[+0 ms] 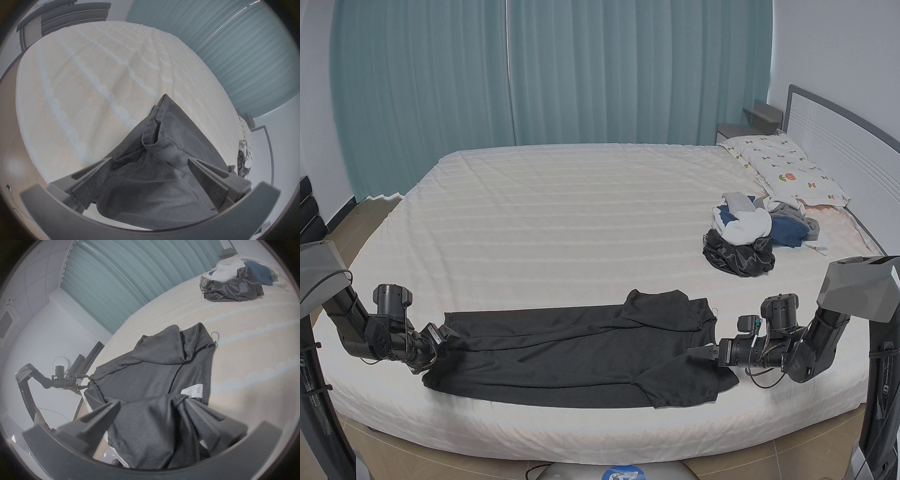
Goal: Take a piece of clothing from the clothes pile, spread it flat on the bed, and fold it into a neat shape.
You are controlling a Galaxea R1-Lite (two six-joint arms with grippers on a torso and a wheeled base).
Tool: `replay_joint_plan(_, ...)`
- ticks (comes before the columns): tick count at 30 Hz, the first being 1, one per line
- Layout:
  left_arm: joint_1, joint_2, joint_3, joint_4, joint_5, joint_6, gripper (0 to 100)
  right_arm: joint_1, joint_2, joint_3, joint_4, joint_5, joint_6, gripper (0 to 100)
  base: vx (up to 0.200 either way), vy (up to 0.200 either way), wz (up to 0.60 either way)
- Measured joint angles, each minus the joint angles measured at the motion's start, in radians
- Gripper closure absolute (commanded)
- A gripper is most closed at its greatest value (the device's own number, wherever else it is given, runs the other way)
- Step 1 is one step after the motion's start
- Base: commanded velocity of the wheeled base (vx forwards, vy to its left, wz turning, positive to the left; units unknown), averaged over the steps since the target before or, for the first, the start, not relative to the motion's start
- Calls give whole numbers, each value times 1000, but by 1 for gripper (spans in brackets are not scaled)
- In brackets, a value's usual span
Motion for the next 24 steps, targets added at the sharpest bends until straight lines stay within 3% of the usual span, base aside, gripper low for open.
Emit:
replay_joint_plan(10,1,3,1,0,10,-1,0,-25,12,-3,-8,-6,-1,100,0,0,0)
replay_joint_plan(24,3,22,1,-76,17,-52,0,-81,10,26,-141,-7,55,100,0,0,0)
